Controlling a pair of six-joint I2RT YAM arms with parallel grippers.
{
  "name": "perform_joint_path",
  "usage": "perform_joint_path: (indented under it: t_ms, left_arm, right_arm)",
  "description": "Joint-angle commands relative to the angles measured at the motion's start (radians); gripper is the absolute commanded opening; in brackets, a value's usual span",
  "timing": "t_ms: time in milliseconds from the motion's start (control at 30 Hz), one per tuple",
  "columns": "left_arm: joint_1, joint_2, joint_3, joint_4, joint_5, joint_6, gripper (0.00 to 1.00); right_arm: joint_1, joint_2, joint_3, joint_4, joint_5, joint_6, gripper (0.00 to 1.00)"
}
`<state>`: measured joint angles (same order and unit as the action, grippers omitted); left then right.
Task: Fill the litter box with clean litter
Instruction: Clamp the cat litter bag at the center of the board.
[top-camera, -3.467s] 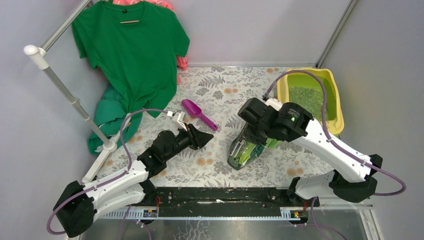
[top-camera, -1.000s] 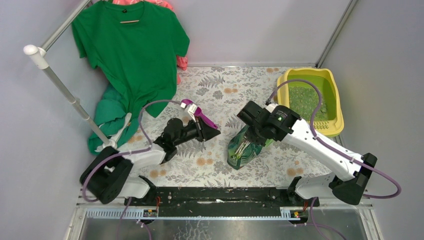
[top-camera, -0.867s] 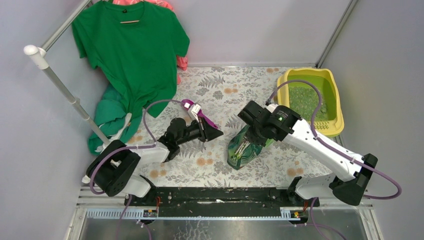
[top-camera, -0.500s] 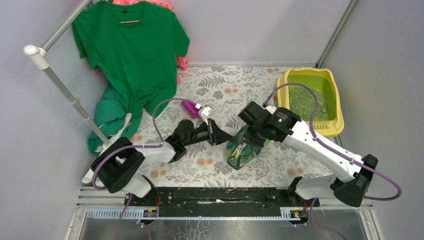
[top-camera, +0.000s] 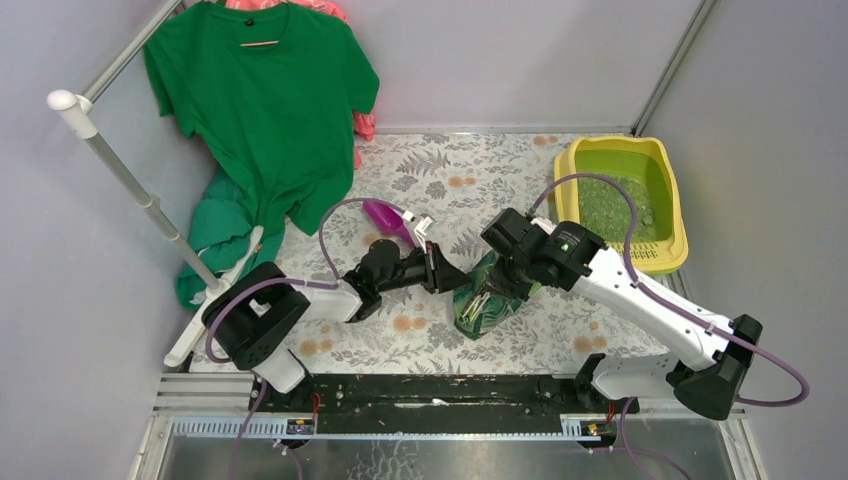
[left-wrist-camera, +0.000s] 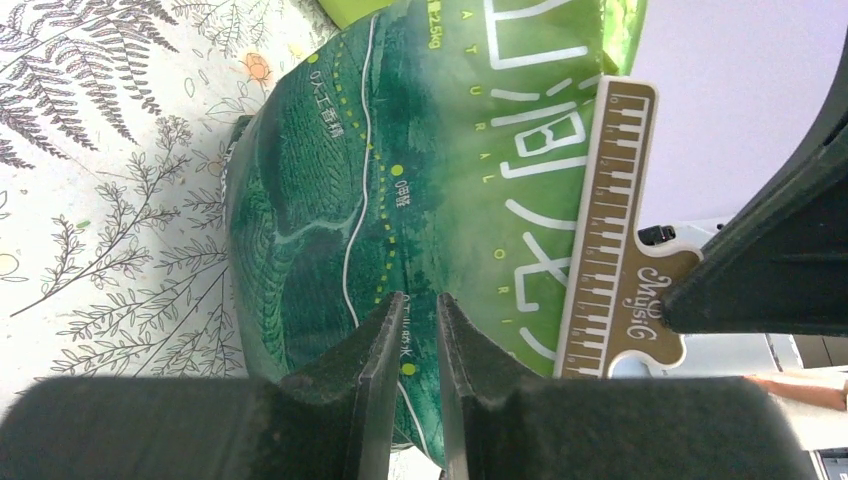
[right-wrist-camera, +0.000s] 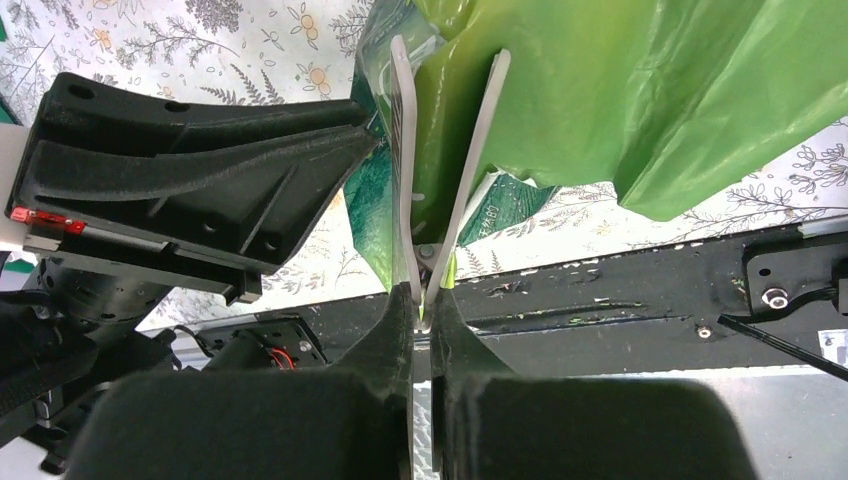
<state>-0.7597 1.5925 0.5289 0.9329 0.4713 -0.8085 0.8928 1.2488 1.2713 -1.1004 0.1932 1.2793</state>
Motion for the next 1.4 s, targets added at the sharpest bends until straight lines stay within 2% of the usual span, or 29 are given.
perform_joint_path:
  t_ms: [0,400,433,467,600,933,1133,1367]
  left_arm:
    - [-0.007,0.022,0.030,0.086,0.001,0.026,0.25]
    - [-0.023,0.044,0.043,0.110,0.018,0.015,0.25]
    - [-0.025,0.044,0.042,0.111,0.020,0.015,0.25]
    - [-0.026,0.045,0.044,0.112,0.022,0.016,0.25]
    - [-0.030,0.047,0.046,0.116,0.025,0.017,0.25]
    - [-0.032,0.038,0.042,0.113,0.026,0.020,0.24]
    - [-0.032,0.035,0.039,0.104,0.032,0.025,0.25]
    - [-0.032,0.010,0.039,0.065,0.030,0.046,0.25]
  right_arm:
    - [0.001,-0.009,-0.014,0.011,-0.051,-0.017,0.00]
    - [0.006,-0.012,-0.023,0.016,-0.040,-0.025,0.00]
    - [0.005,-0.012,-0.022,0.016,-0.036,-0.027,0.05]
    - [0.006,-0.010,-0.019,0.015,-0.035,-0.031,0.19]
    - [0.003,-0.001,-0.005,0.008,-0.019,-0.042,0.37]
    - [-0.068,-0.014,0.037,-0.033,-0.004,-0.101,0.54]
    - [-0.219,-0.048,0.057,-0.071,-0.018,-0.204,0.66]
    - [-0.342,-0.005,0.061,-0.016,-0.051,-0.324,0.69]
